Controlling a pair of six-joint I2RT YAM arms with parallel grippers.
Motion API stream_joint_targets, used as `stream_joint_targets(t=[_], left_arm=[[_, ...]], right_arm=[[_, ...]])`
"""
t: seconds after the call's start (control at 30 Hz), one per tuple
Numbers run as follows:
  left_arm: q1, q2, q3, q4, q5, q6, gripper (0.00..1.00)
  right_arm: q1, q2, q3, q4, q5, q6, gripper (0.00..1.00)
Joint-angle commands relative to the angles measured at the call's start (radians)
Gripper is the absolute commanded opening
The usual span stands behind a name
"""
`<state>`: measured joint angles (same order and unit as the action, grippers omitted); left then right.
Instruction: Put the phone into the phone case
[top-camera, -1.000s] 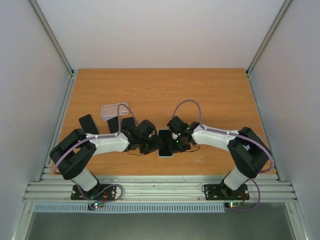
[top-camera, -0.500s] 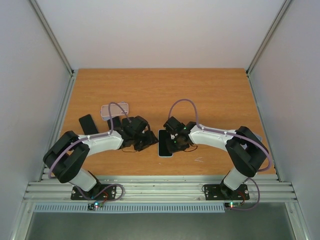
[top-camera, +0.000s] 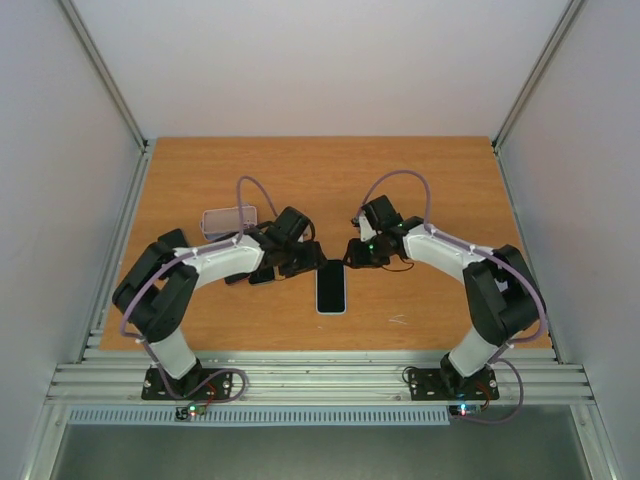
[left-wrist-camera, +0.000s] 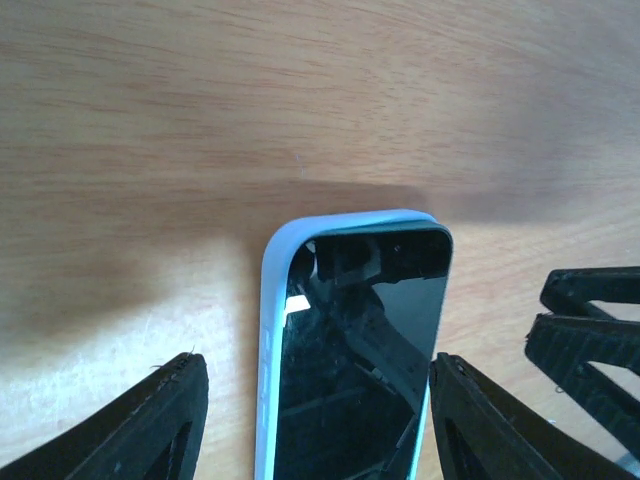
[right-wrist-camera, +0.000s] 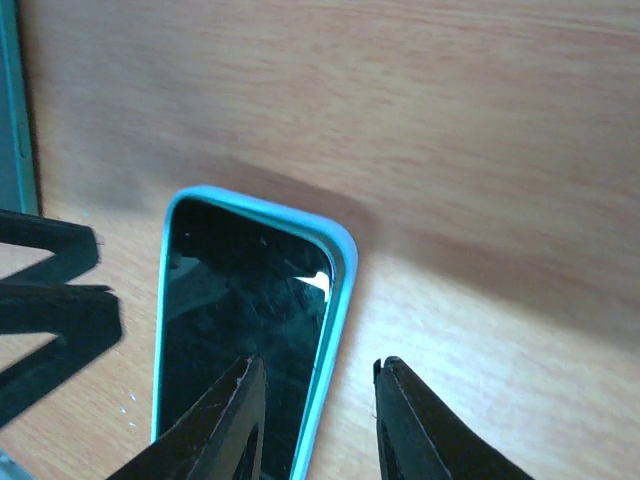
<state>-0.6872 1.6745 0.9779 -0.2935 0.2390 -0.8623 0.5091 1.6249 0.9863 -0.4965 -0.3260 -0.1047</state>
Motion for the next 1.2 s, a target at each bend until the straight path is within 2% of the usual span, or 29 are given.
stream_joint_targets(t=[0.0, 0.17, 0.37, 0.63, 0.8, 1.17], left_arm=[[0.002, 0.076, 0.079, -0.075, 0.002, 0.071, 0.63], [0.002, 0.140, 0.134, -0.116, 0.003, 0.101, 0.62], [0.002, 0.184, 0.173, -0.156, 0.006, 0.115, 0.61], [-0.001, 0.221, 0.197, -0.201, 0.000, 0.131, 0.53], [-0.016, 0.234, 0.198, -0.203, -0.004, 0.129, 0.53], [-0.039, 0.251, 0.195, -0.216, -0.045, 0.127, 0.52]], right_arm=[[-0.039, 0.063, 0.043, 0.040, -0.105, -0.048, 0.32], [-0.059, 0.125, 0.068, 0.058, -0.141, -0.048, 0.31], [-0.066, 0.178, 0.077, 0.081, -0.132, -0.046, 0.26], [-0.066, 0.249, 0.084, 0.029, -0.080, -0.052, 0.17], [-0.064, 0.306, 0.127, -0.086, -0.002, -0.064, 0.10], [0.002, 0.415, 0.178, -0.223, 0.244, -0.052, 0.10]])
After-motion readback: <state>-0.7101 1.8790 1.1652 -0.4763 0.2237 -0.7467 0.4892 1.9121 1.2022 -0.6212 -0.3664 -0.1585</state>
